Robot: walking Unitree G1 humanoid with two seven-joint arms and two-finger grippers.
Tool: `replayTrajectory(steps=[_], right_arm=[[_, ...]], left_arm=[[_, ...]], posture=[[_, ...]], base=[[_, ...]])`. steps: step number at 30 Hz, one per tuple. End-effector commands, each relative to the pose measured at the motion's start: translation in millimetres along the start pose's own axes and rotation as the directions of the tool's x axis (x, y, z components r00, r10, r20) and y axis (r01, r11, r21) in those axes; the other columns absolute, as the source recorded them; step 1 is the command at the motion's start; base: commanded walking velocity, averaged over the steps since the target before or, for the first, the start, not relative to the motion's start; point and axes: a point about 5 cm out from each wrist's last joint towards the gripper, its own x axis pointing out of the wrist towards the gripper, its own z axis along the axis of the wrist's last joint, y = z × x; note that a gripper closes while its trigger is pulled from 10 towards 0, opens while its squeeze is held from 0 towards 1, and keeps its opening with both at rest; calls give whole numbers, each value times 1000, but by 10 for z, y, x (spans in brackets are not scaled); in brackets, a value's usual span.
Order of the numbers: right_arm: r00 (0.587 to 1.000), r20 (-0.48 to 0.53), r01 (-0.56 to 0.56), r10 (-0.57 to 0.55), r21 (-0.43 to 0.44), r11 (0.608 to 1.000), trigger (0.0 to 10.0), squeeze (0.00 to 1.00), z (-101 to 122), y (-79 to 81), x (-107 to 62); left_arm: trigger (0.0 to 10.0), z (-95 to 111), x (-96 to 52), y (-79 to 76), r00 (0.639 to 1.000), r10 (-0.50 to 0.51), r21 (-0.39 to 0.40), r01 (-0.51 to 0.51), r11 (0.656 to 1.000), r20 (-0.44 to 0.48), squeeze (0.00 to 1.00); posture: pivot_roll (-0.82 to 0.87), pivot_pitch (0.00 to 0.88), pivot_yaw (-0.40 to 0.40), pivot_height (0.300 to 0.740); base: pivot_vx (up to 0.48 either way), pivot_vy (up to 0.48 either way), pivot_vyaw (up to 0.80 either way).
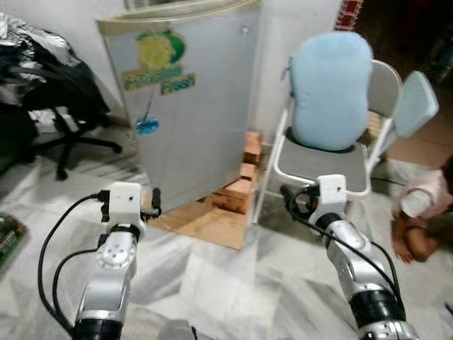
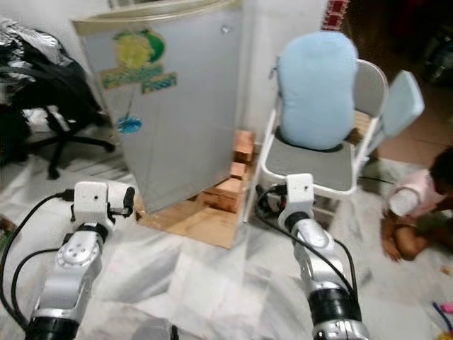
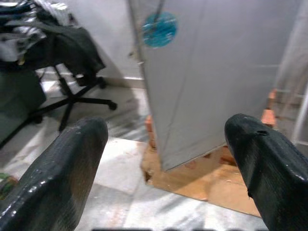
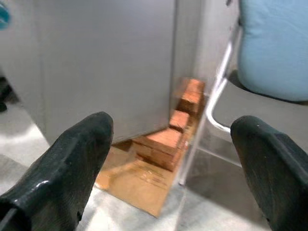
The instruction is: Restocking fridge
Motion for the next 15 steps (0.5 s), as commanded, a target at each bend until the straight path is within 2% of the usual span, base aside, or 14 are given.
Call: replayTrajectory(steps=[1, 3, 7, 8, 10, 11, 13, 14, 15], right_arm=[[996, 67, 59, -59, -2, 998, 10000, 0, 90, -95, -105], [994, 79, 71, -71, -1, 997, 10000, 0, 97, -111, -145], [983, 124, 140, -134, -41, 989, 10000, 0, 115, -187, -389], [979, 138, 162, -151, -69, 984, 10000, 0, 108, -206, -505], [976, 145, 176, -163, -89, 980, 10000, 0, 106, -215, -561], [976, 145, 176, -163, -89, 980, 10000, 0, 106, -215, -561], [979, 145, 161, -143, -116, 980, 10000, 0, 64, -210, -728], [983, 131, 139, -126, -97, 986, 10000, 0, 33, -198, -799], [983, 131, 139, -126, -97, 986, 10000, 0, 33, -198, -799]], left_arm=[[10000, 74, -7, 22, 1000, 12, -31, -12, 999, 28, 0], [10000, 76, -17, 24, 999, 15, -42, -14, 999, 30, 0], [10000, 102, -125, 10, 998, 18, -45, -16, 999, 54, 0], [10000, 99, -198, 3, 998, 3, -45, 0, 999, 55, 0], [10000, 97, -236, 1, 998, -6, -45, 9, 999, 55, 0], [10000, 97, -236, 1, 998, -6, -45, 9, 999, 55, 0], [10000, 75, -340, 27, 998, -33, -25, 34, 999, 61, 0], [10000, 60, -378, 52, 997, -38, -16, 39, 999, 64, 0], [10000, 60, -378, 52, 997, -38, -16, 39, 999, 64, 0]], posture=[[28, 0, 2, 740], [28, 0, 1, 740], [16, 0, 9, 740], [10, 0, 14, 740], [9, 0, 14, 740], [9, 0, 14, 740], [0, 0, 21, 740], [-2, 0, 21, 740], [-2, 0, 21, 740]], base=[[0, 480, 0], [0, 480, 0], [0, 480, 0], [0, 480, 0], [0, 480, 0], [0, 480, 0], [0, 480, 0], [0, 480, 0], [0, 480, 0]])
